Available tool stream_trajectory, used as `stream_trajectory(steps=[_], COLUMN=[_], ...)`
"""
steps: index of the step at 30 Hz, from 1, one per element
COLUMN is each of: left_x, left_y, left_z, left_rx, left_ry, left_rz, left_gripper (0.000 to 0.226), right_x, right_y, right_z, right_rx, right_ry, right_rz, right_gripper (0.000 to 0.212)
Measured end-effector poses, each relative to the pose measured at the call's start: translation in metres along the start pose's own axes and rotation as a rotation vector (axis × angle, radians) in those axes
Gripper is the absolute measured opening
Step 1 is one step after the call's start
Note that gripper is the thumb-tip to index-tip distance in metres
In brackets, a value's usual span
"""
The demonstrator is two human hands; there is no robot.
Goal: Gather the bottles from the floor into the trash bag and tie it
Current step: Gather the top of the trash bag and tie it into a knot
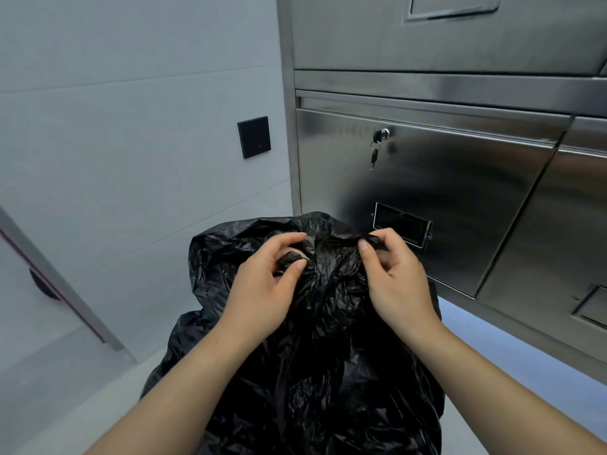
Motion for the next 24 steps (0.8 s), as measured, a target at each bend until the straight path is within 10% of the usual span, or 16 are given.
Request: stream_trajectory(steps=[6, 10, 15, 24], left_x=[0.007, 0.015, 0.010, 0.000], left_y=[0.019, 0.025, 0.019, -0.014], left_z=[0.018, 0.032, 0.033, 0.016], left_rx=[-0.103, -0.265, -0.425, -0.289], left_ry=[0.031, 0.169, 0.274, 0.207], left_rz=[-0.124, -0.101, -0.064, -0.105], left_gripper=[0.024, 0.072, 0.039, 0.026], right_x=[0.004, 0.003, -0.003, 0.017], right_y=[0.001, -0.003, 0.006, 0.050], right_z=[-0.004, -0.007, -0.005, -0.011], right_rx=[0.096, 0.107, 0.018, 0.201], right_ry=[-0.014, 0.021, 0.117, -0.017], right_rz=[0.034, 0.060, -0.091, -0.574], right_gripper=[0.015, 0.013, 0.007, 0.098])
Point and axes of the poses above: each hand's wrist, its own x-axis away from the middle knuckle, its own y-axis out of the palm, z = x × y, the point moved 9 cm from there along -x, towards the middle knuckle, and after that the axes turned 10 degrees about -x, right-handed, at the moved point
